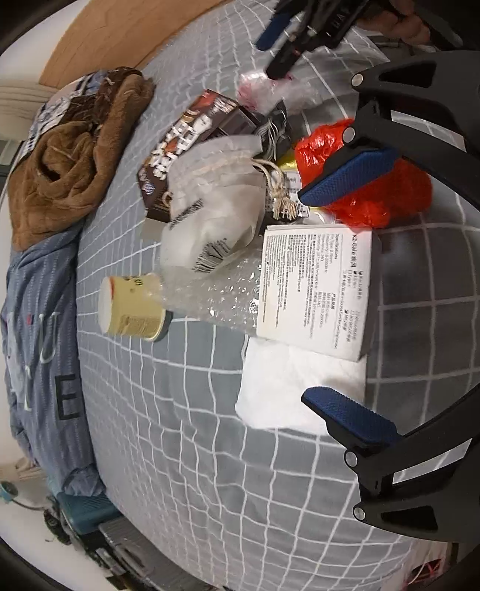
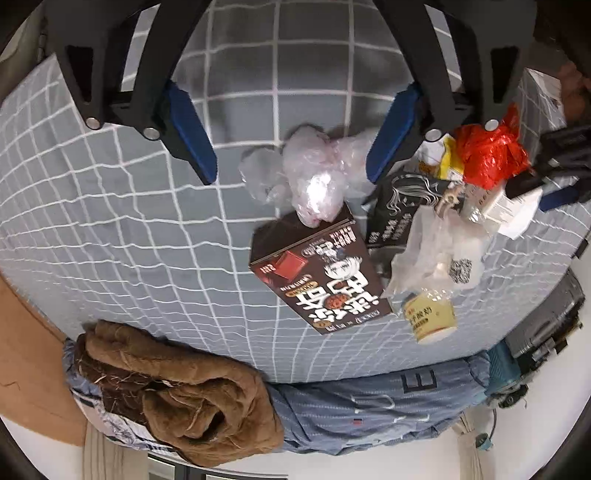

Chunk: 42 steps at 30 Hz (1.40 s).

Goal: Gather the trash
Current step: 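Grasp the white paper card with the left tool while the right tool grasps the clear plastic bag, then carry the card and plastic bag with both tools down to the black bin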

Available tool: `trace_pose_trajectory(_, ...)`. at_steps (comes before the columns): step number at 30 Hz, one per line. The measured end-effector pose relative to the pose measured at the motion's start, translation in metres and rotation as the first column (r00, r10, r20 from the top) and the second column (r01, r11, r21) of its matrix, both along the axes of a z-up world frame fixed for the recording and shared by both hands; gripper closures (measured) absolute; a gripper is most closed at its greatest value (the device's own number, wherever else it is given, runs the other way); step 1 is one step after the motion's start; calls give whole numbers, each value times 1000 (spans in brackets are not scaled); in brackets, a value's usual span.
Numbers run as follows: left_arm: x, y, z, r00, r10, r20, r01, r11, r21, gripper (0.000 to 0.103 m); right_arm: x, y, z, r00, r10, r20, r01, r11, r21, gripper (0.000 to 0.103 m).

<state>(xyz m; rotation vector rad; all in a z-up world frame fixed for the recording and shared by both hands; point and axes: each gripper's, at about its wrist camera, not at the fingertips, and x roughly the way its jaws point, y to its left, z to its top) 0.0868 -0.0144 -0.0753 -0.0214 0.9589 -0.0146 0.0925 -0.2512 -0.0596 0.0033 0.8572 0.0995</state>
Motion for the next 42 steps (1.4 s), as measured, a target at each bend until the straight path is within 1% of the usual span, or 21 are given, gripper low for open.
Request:
trace_pose_trajectory(2,5,1,-6,1000,3,-10,-3,1000,1,8,3,-1,-6,1000,-3,-11,3,1000,0,30)
trace_pose_trajectory(6,13,7,-18,999,4,-42,-6,999,-52,12,7,-2,-12,1000,1,-18,-1,1000,24,43)
trace_pose_trajectory(8,15,9,-21,999,-2,-53,-2,997,-78,18,7,-5,-12,1000,1,-18,0,999,44,49)
trace_pose_trajectory(9,15,9,-22,998,-3,-57,-2,996,-86,20,7,-6,-12,1000,3,-17,-2,999,54,54)
trace_pose_trajectory(10,15,10,-23,998,-5,-60,0,995,-97,24,7,-6,-11,1000,6,-14,-6,998,64,60)
trace_pose_trajectory(11,15,11,-23,998,-8,-62,2,994,-108,29,7,-7,-12,1000,9,-16,-8,997,73,62)
trace_pose_trajectory(12,14,10,-23,998,-11,-64,4,994,-111,30,7,-6,-12,1000,11,-20,-9,997,80,68)
trace_pose_trajectory(20,13,8,-22,998,-13,-59,6,993,-118,32,6,-9,-9,1000,6,-24,-3,994,106,72)
trace_pose_trajectory(29,9,9,-10,999,-2,-53,-4,994,-106,32,2,-8,1,1000,6,-18,-5,996,91,72)
trace_pose_trajectory(36,2,11,7,999,9,-32,-12,996,-93,32,-7,-6,18,1000,7,2,-7,997,72,72)
trace_pose_trajectory(42,-10,13,32,1000,19,1,-19,996,-89,32,-17,-3,40,999,7,33,-10,997,73,72)
